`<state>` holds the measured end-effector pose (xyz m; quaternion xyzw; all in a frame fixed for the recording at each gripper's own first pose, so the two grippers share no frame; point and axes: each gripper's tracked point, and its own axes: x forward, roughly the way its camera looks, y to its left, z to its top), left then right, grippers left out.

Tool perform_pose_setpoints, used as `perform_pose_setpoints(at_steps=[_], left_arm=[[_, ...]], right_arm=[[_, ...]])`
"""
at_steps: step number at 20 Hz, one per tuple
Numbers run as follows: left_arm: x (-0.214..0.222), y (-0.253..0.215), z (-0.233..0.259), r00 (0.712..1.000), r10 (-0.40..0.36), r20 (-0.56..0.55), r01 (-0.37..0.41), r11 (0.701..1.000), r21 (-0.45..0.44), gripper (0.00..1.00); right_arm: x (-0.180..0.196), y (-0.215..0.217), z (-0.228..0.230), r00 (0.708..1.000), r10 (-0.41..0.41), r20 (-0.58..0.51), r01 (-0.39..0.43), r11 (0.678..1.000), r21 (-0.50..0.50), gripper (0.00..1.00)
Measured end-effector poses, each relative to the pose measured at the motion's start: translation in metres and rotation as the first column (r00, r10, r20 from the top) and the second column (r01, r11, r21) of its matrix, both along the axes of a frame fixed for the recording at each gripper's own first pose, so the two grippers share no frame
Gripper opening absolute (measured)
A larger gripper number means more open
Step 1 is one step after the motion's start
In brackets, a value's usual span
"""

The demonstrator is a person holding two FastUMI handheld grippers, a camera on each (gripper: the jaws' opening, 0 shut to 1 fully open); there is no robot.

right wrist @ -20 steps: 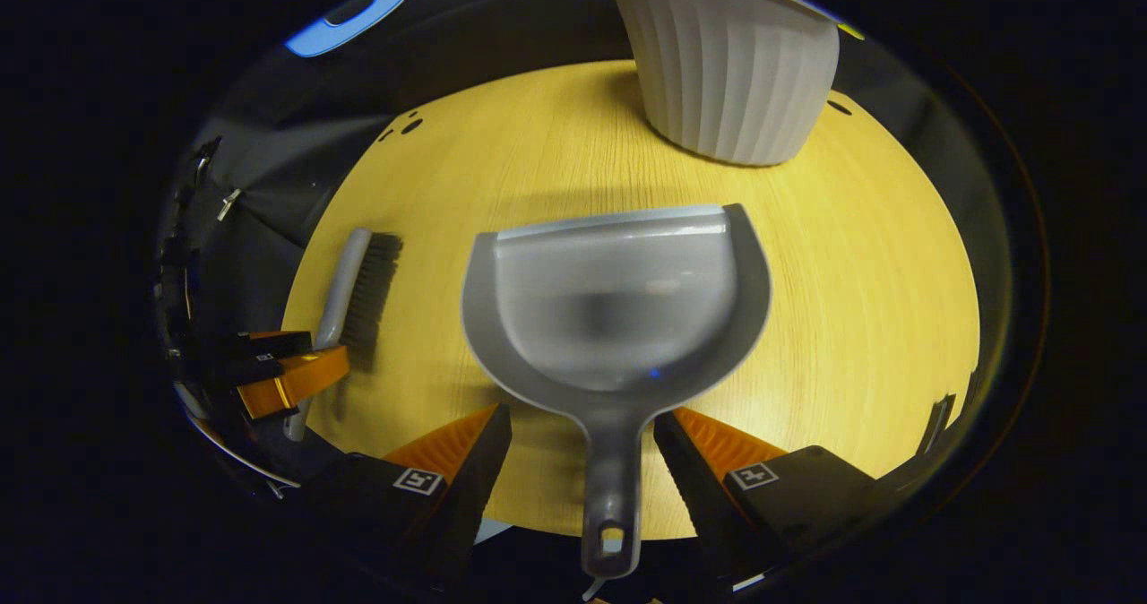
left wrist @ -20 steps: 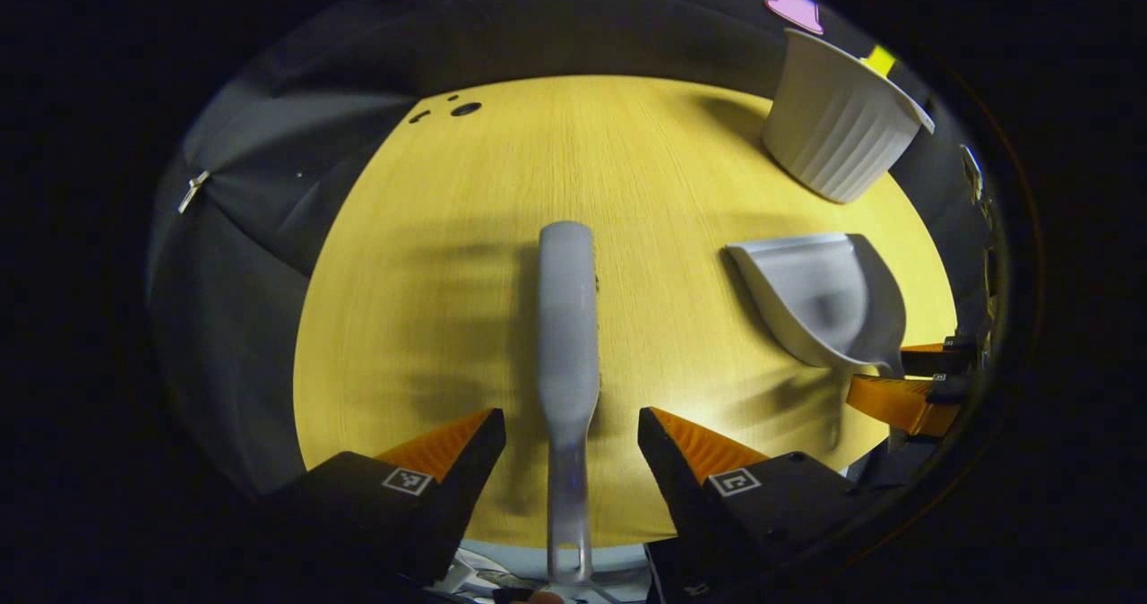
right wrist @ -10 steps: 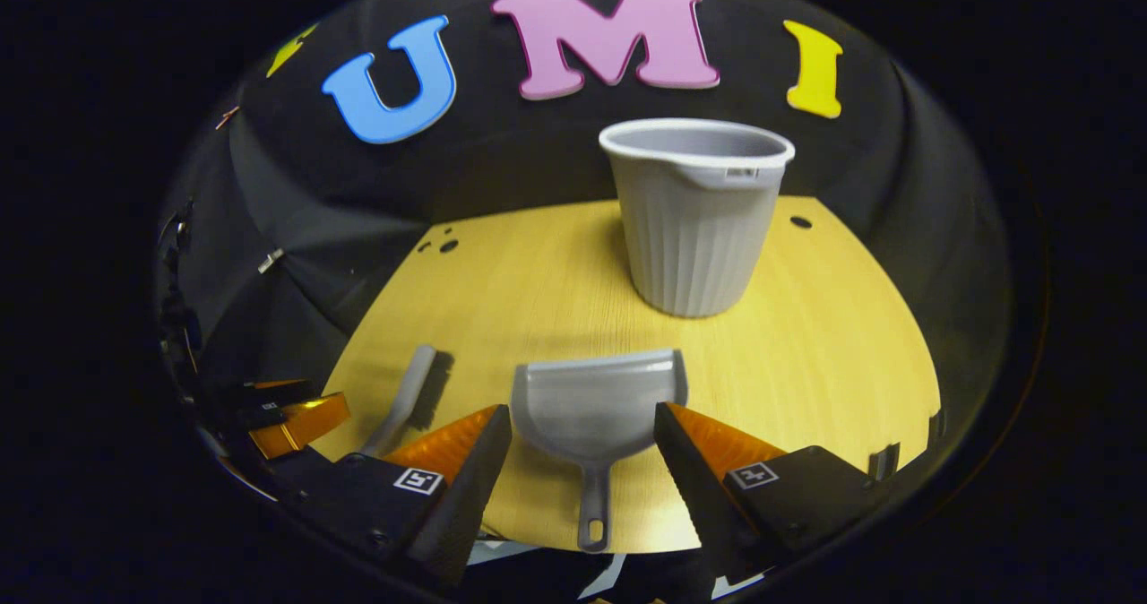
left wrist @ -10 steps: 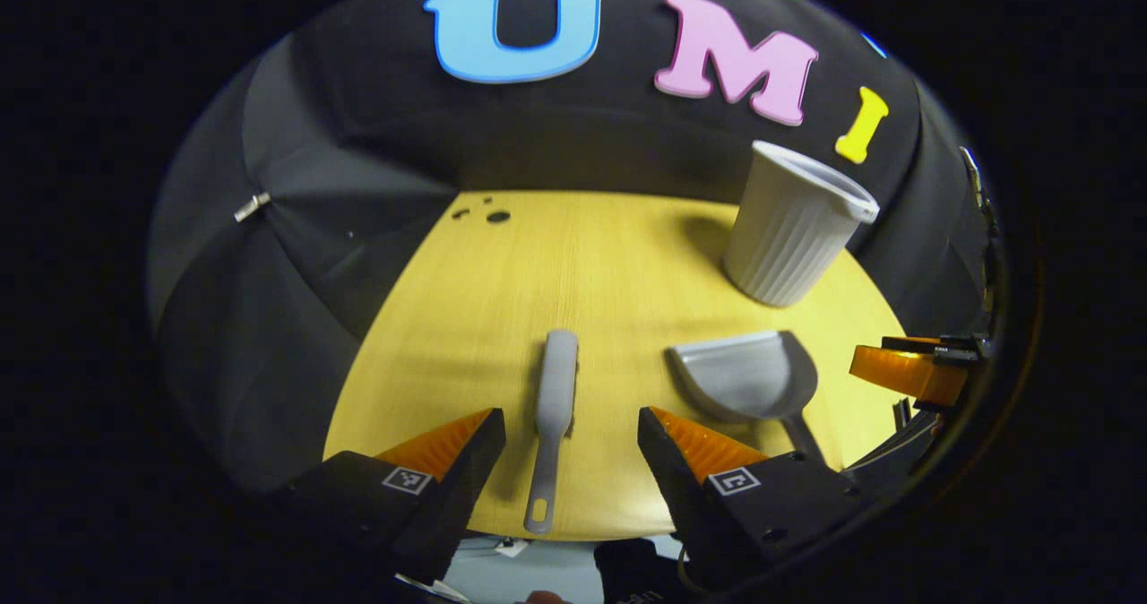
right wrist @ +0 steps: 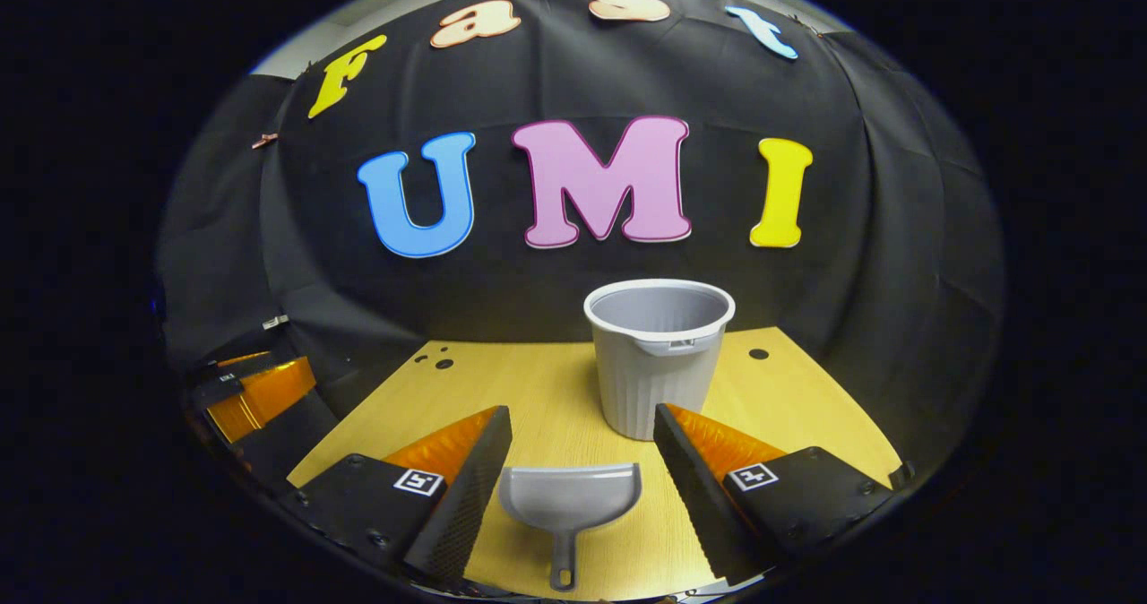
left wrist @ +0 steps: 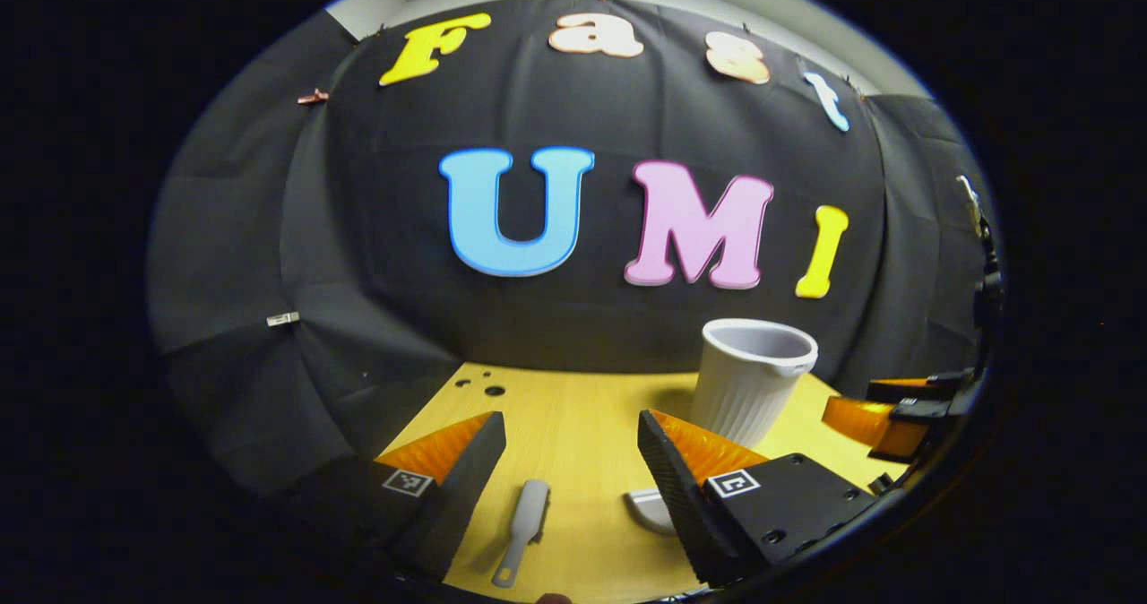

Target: Pick up the small broom and dustpan from the desktop, sweep the trash into the dustpan with the broom, and then empty the trash into the garbage bin.

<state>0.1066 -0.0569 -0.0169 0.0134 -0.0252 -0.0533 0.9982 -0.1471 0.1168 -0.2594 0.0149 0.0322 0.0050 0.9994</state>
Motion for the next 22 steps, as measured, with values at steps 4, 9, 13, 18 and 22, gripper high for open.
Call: perform_pose_setpoints(at_steps=[4,9,13,18,22], left_arm=[[-0.024,-0.022,0.012,0.999,-0.026,0.041,0.024,0.999,0.045,0.95],[-0.024,-0.017,0.019,0.998,-0.004,0.063,0.001,0.999,0.051,0.96],[-0.019,-0.011,0.019,0.999,0.01,0.047,-0.011,0.999,0.032,0.96],[-0.016,-0.004,0.02,0.998,0.039,0.05,-0.04,0.999,0.032,0.97],[-0.01,0.007,0.017,0.998,0.061,0.029,-0.062,0.998,0.027,0.96]], right_arm=[[-0.007,-0.008,-0.007,0.999,-0.029,0.03,0.031,0.998,-0.054,0.99],[-0.002,-0.009,0.002,0.999,-0.019,0.05,0.019,1.0,-0.009,0.98],[0.003,-0.01,0.021,0.996,0.0,0.087,-0.001,1.0,0.002,0.98],[0.01,-0.01,0.03,0.995,0.012,0.102,-0.009,1.0,-0.024,0.98],[0.026,-0.006,0.036,0.995,0.032,0.091,-0.029,0.999,-0.033,0.98]])
